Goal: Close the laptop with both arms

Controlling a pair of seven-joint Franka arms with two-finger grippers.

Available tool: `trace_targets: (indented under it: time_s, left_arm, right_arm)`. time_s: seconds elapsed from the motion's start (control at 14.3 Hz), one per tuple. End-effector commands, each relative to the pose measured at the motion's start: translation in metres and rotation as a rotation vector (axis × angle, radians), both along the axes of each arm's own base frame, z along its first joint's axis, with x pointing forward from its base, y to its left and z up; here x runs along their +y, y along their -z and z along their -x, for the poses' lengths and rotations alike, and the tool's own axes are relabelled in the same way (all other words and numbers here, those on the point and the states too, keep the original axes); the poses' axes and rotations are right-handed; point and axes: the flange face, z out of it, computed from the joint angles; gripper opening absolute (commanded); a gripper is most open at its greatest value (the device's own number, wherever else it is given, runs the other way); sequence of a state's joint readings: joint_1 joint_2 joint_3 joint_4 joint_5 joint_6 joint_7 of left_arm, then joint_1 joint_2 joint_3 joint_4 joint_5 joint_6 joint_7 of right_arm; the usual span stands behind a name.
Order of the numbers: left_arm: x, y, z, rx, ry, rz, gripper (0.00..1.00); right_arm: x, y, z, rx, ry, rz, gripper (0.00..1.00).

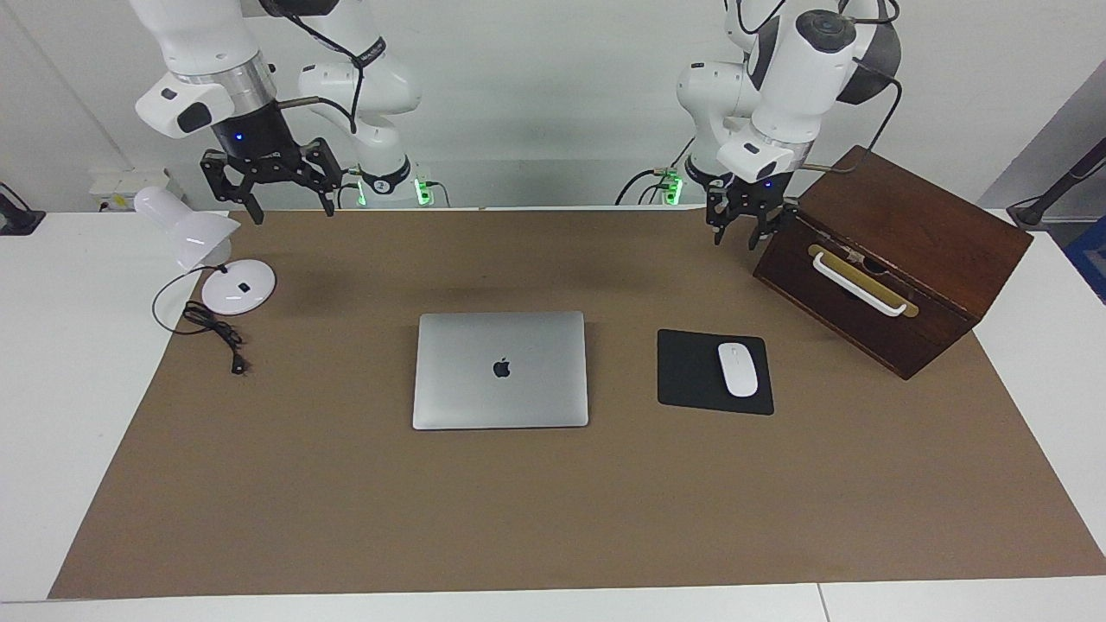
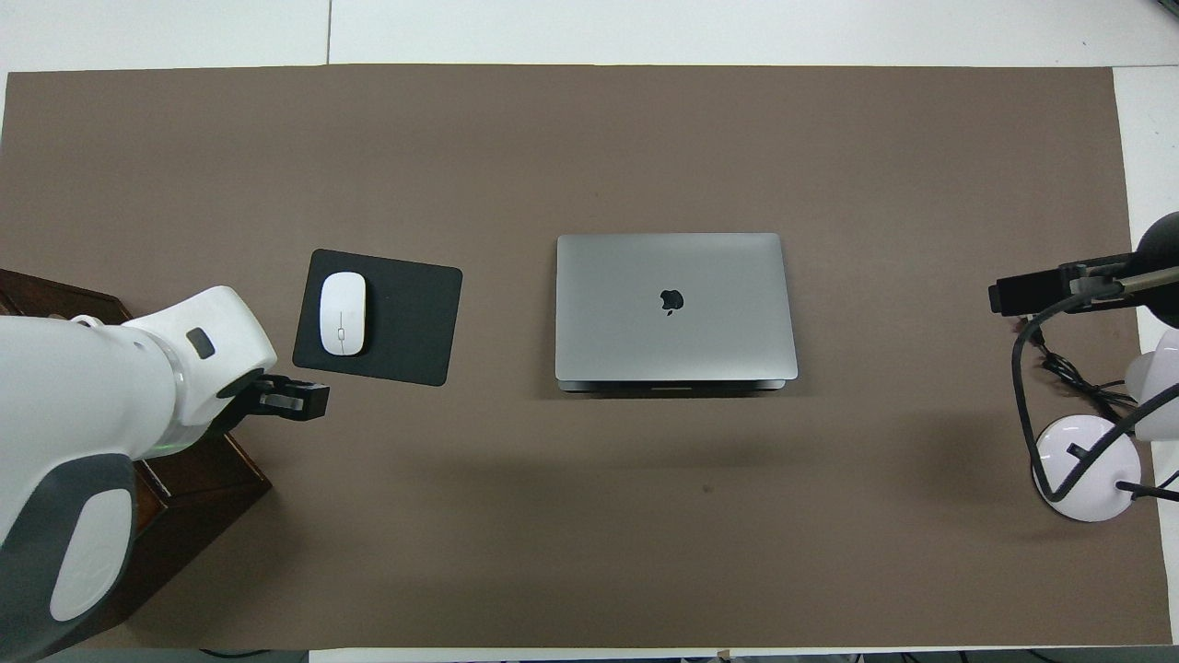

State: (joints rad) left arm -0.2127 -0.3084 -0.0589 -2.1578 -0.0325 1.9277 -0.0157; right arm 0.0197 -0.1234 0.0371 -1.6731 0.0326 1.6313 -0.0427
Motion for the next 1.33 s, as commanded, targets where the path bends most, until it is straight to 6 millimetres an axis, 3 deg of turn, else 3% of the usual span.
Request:
trace_targets:
  time_s: [0.0, 0.14, 0.28, 0.42, 0.84, 0.98, 1.26]
  left_arm:
    - [0.026, -0.013, -0.004, 0.002, -0.041, -0.020, 1.00]
    - [0.054, -0.023, -0.011, -0.013, -0.100, -0.016, 1.00]
    - [0.063, -0.034, -0.017, -0.031, -0.133, -0.008, 1.00]
    - [0.087, -0.054, -0.029, -0.056, -0.183, 0.000, 1.00]
    - [0.111, -0.108, -0.064, 0.005, -0.234, 0.012, 1.00]
    - [0.125, -0.116, -0.070, 0.030, -0.261, 0.042, 1.00]
    - [0.129, -0.103, -0.080, 0.073, -0.270, 0.037, 1.00]
  right_arm:
    - [-0.005, 0.002, 0.000, -0.003, 0.022, 0.006, 1.00]
    - [-0.007, 0.002, 0.001, 0.003, 0.025, 0.021, 1.00]
    - [-0.012, 0.003, 0.003, 0.011, 0.046, 0.035, 1.00]
    - [-0.022, 0.004, 0.005, 0.025, 0.085, 0.058, 1.00]
    - [-0.030, 0.004, 0.006, 0.032, 0.112, 0.075, 1.00]
    - [-0.029, 0.004, 0.007, 0.031, 0.112, 0.076, 1.00]
    - [-0.028, 0.005, 0.007, 0.031, 0.107, 0.076, 1.00]
